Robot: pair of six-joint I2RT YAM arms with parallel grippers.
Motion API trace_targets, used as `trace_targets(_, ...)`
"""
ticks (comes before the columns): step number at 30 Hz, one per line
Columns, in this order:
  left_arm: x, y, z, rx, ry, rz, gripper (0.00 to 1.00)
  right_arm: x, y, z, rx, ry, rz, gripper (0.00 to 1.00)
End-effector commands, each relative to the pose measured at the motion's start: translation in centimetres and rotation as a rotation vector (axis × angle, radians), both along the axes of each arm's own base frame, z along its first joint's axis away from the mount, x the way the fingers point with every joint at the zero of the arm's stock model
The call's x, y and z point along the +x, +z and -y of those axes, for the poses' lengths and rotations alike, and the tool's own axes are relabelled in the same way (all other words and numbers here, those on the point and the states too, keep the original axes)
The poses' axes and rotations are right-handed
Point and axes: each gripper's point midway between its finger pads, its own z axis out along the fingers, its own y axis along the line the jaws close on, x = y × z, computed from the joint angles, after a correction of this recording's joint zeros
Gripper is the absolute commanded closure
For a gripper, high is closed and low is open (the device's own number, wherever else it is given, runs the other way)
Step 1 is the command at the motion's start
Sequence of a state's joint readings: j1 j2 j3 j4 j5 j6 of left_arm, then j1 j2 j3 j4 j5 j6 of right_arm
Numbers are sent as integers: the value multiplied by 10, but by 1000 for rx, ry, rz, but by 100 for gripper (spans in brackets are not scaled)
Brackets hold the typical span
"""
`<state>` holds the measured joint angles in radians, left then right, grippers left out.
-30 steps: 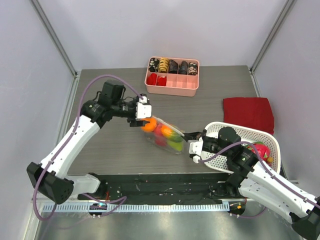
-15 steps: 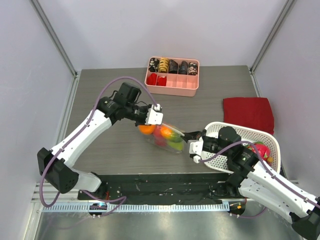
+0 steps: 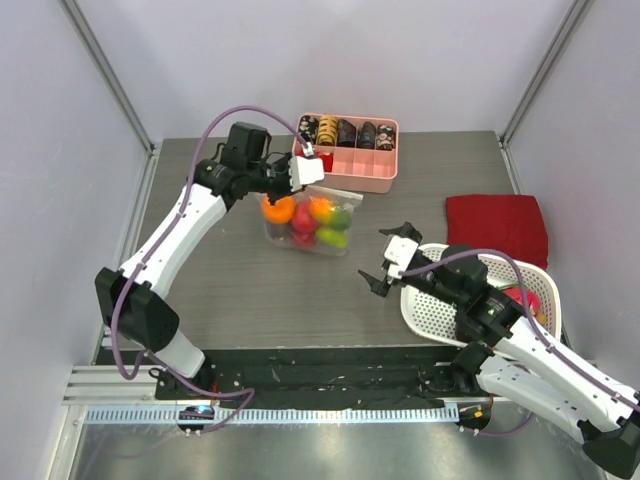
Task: Place the food in the zip-top bag and seal the zipper
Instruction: Place the zipper food storage bag at the center of the board, then reset both arms
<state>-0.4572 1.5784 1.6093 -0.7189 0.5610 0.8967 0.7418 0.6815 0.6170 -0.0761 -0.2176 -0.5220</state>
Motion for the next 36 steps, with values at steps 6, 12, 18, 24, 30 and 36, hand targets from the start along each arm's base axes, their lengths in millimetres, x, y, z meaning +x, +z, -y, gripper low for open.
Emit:
trace_targets(6, -26, -25, 15, 33, -38, -49, 100, 24, 81, 23, 356, -239, -180, 0)
trace_targets(12, -105, -90, 26, 85, -59, -313, 100, 50, 90, 29, 448, -398, -421, 0)
trace_targets(18, -148, -125, 33, 60, -9, -593, 100, 66, 83, 31, 530, -487, -624, 0)
trace_targets(24, -177, -135, 38, 65, -7, -639, 84, 75, 71, 39, 564, -546, -665, 0)
trace_targets(30, -174, -111, 39, 12, 64, -633, 30, 79, 63, 56, 541, -590, -612, 0)
trace_targets(36, -135, -32, 12, -197, 275, -614, 0, 76, 69, 73, 530, -616, -541, 0)
